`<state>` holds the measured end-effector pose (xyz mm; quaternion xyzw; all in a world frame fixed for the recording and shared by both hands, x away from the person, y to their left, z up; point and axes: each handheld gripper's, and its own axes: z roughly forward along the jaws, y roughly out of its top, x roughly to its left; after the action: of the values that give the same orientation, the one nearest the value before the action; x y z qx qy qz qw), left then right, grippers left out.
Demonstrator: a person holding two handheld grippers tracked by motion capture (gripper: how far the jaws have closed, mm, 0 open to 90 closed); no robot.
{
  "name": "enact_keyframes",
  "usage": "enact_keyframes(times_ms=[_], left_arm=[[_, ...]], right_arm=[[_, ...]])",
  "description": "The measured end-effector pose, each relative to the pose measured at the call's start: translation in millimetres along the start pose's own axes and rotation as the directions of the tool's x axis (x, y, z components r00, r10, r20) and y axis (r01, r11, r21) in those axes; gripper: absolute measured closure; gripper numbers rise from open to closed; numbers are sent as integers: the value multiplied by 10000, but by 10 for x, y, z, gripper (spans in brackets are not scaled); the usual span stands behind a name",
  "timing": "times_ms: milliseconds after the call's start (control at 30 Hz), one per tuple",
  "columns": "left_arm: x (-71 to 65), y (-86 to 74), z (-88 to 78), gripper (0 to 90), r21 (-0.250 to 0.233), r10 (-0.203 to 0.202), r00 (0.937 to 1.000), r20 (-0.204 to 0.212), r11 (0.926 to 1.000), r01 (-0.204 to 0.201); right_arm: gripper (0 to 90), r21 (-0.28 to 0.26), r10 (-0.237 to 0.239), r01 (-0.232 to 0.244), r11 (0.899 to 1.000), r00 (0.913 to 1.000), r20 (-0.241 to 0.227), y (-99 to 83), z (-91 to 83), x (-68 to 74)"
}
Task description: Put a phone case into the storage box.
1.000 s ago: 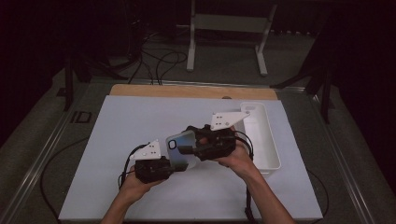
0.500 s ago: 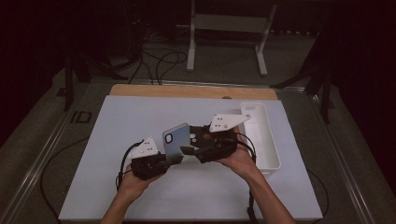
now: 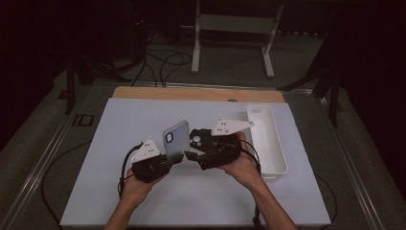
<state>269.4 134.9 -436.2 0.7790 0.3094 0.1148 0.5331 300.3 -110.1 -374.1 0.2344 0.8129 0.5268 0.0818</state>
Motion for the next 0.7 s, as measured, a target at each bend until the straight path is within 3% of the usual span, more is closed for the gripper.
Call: enact_keyframes(times_ms=[267, 567, 700], left_arm=[[-10, -10, 6, 864, -108, -81, 9987, -509, 9999, 76], [-37, -23, 38, 864, -41, -93, 9978, -652, 10000, 91], [-60, -32, 53, 863, 10, -30, 9978, -660, 10000, 31]], right_arm=[[82, -50, 149, -146, 9999, 9971, 749, 22, 67, 97], [83, -307, 82, -53, 9995, 9953, 967, 94, 177, 227], [88, -573, 309, -253, 9980, 9945, 996, 170, 218, 265]])
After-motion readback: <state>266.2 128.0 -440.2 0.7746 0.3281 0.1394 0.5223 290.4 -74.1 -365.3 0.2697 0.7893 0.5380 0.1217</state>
